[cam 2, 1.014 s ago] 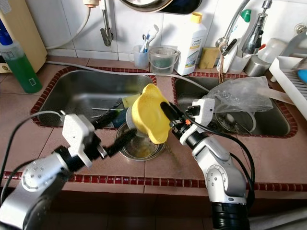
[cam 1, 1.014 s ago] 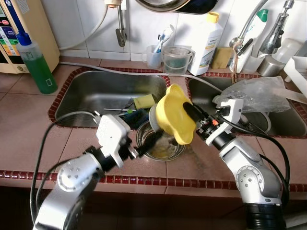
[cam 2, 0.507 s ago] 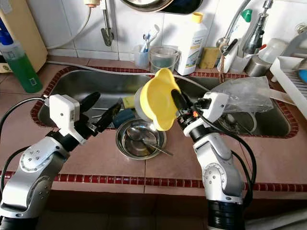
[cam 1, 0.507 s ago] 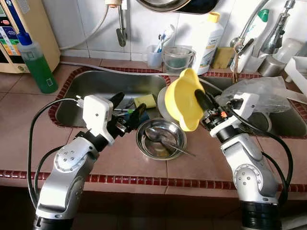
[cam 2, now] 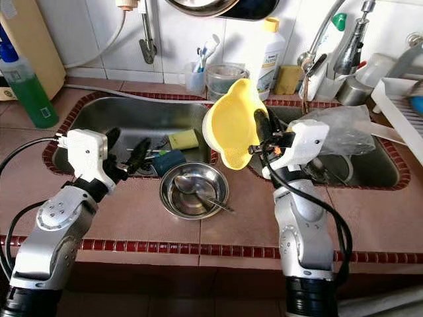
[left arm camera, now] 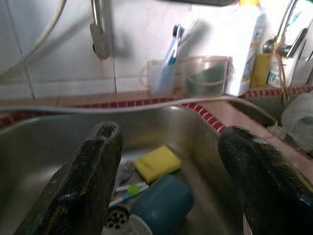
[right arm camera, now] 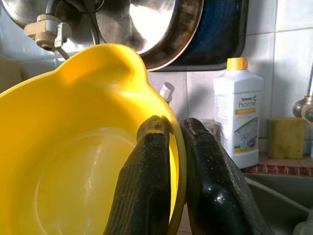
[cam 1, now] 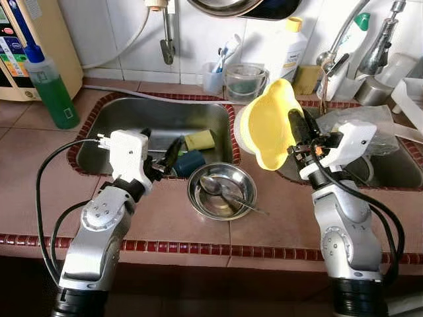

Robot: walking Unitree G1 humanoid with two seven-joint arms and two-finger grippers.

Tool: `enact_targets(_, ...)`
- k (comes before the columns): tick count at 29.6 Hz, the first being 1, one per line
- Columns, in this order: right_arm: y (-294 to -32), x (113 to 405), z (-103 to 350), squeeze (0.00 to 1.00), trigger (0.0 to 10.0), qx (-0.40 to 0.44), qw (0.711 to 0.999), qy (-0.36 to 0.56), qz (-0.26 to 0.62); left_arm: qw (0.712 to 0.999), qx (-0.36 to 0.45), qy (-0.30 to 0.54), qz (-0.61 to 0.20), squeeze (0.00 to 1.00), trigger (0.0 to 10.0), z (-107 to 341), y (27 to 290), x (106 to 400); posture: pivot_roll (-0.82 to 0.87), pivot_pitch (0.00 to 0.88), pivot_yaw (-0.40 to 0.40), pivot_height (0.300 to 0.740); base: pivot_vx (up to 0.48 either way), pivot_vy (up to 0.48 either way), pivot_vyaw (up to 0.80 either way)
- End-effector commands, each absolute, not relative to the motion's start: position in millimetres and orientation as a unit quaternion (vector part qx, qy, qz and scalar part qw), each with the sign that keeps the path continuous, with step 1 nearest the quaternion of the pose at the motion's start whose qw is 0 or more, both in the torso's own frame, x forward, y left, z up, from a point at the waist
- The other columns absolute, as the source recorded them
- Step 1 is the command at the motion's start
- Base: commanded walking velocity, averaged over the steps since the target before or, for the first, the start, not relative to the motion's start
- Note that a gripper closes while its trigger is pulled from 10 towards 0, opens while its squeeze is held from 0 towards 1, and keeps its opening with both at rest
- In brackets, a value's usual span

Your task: Kitchen organization

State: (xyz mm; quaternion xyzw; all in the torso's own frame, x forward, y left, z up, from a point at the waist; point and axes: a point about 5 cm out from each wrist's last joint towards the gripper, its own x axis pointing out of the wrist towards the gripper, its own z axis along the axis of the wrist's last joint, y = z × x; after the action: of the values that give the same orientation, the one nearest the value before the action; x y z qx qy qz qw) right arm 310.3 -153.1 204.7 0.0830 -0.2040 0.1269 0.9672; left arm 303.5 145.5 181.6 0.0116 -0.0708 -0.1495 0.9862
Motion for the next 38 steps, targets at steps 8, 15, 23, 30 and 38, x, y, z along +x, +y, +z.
enact_targets(8,-145,308,205,0.0,10.0,0.023,0.964,-0.228,0.132,0.993,-0.024,-0.023,-0.11,0.0,10.0,172,144,314,-0.02,0.052,-0.021,0.74,0.0,0.0,0.0)
enact_targets(15,-143,308,204,0.0,10.0,0.014,0.964,-0.23,0.135,0.994,-0.022,-0.033,-0.102,0.0,10.0,175,145,315,-0.02,0.052,-0.023,0.74,0.0,0.0,0.0)
enact_targets(23,-140,309,203,0.0,10.0,0.009,0.963,-0.232,0.136,0.994,-0.021,-0.03,-0.103,0.0,10.0,177,144,314,-0.02,0.057,-0.022,0.74,0.0,0.0,0.0)
enact_targets(30,-138,309,200,0.0,10.0,0.008,0.963,-0.23,0.138,0.993,-0.026,-0.034,-0.111,0.0,10.0,179,143,314,-0.01,0.064,-0.021,0.74,0.219,0.0,0.0)
enact_targets(38,-137,309,200,0.0,10.0,0.008,0.963,-0.23,0.139,0.993,-0.028,-0.033,-0.11,0.0,10.0,180,144,314,-0.01,0.07,-0.019,0.74,0.334,0.0,0.0)
